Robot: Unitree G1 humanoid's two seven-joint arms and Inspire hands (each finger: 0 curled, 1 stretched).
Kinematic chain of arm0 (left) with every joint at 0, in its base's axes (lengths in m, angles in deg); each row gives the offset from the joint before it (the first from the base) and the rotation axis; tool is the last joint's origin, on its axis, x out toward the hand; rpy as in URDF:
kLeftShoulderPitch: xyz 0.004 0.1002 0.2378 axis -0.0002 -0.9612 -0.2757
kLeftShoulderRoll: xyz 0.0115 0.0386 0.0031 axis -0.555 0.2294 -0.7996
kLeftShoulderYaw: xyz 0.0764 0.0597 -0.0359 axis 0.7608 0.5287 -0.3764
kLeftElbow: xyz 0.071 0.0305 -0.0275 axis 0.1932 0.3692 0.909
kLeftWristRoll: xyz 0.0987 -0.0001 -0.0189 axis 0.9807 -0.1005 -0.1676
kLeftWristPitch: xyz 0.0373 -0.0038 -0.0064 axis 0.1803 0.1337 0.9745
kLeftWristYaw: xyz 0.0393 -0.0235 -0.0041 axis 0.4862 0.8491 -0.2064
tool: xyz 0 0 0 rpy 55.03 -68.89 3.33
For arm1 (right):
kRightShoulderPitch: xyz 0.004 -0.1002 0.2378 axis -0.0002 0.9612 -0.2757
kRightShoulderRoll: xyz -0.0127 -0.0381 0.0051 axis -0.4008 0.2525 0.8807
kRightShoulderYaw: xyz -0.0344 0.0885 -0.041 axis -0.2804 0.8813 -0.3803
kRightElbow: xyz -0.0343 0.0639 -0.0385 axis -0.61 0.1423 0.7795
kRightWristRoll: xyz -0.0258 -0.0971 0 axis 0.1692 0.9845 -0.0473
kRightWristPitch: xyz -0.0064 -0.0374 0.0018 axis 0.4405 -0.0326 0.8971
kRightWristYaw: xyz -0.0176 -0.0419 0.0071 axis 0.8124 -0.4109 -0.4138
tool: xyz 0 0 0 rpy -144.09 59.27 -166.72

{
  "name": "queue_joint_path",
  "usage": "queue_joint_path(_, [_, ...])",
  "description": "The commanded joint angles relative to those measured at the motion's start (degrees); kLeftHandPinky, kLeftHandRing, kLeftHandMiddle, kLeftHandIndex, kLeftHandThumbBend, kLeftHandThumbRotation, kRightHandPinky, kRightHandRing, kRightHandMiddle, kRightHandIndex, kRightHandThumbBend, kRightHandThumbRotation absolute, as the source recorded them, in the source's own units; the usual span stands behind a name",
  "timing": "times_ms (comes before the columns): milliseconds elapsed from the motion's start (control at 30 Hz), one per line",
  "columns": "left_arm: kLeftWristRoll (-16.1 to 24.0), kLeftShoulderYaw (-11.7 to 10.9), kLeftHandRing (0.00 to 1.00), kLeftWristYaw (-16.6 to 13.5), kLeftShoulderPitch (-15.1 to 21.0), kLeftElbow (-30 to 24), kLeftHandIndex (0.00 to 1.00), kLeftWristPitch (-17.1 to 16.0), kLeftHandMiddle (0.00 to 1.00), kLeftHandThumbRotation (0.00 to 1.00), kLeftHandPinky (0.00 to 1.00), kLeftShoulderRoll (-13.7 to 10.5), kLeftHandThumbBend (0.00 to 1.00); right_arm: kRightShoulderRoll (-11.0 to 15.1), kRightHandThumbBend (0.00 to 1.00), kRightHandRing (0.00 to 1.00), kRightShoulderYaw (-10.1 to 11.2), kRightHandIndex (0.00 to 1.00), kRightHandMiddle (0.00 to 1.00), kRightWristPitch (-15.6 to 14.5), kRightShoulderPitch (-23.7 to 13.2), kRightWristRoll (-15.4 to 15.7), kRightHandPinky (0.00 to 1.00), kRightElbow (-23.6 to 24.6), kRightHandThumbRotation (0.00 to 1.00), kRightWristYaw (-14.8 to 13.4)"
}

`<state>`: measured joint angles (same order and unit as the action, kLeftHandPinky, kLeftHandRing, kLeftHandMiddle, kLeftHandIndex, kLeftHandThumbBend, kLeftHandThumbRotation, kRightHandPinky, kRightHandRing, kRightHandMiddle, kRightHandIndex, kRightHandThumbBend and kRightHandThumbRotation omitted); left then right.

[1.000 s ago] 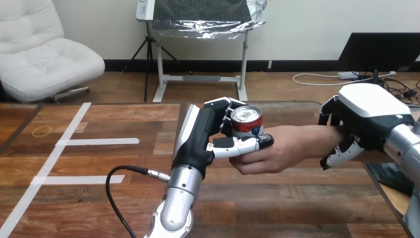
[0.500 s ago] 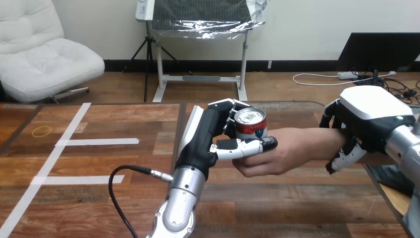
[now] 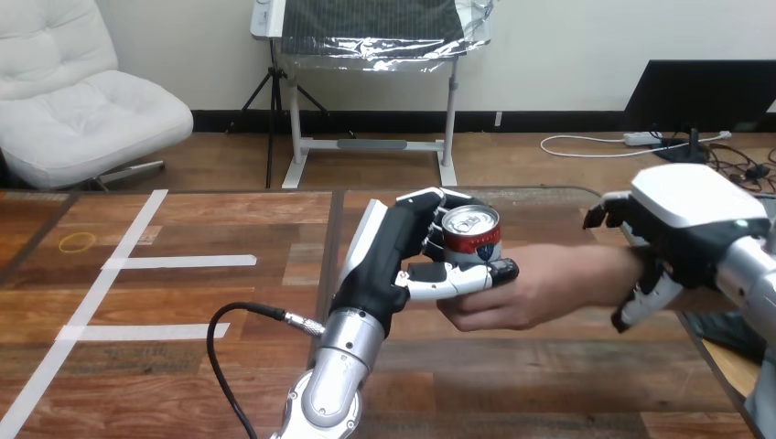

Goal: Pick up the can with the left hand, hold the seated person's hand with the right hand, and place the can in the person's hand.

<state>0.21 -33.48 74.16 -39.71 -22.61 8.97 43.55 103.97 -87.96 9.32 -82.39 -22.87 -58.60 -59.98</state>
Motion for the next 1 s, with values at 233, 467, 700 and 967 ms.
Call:
queue_joint_path(233, [0.37,1.65,0.7,4.96,0.73,-5.54,0.72,-1.78,0.72,0.19,0.61,-1.64,0.66,3.23,0.86,0.87,5.58,0.86,0.88,-1.77,2.43,0.14,0.79,4.68,0.04,2.27])
queue_joint_path(467, [-1.8,-2.3,0.7,6.53,-2.26,-8.41,0.73,-1.89,0.73,0.15,0.62,-5.55,0.64,3.71,0.86,0.88,8.39,0.86,0.89,-4.02,5.43,-0.09,0.8,7.0,0.03,3.82])
queue_joint_path(700, [-4.49,-5.76,0.7,7.47,-4.55,-9.69,0.73,-1.84,0.73,0.14,0.62,-8.28,0.67,3.98,0.86,0.88,11.45,0.86,0.89,-4.58,8.34,-1.42,0.8,9.22,0.03,3.91])
queue_joint_path(967, [-6.33,-9.42,0.71,7.8,-7.7,-11.8,0.75,-1.95,0.75,0.17,0.65,-11.62,0.67,3.55,0.86,0.88,16.68,0.85,0.89,-5.39,12.63,-4.18,0.8,13.89,0.0,4.39])
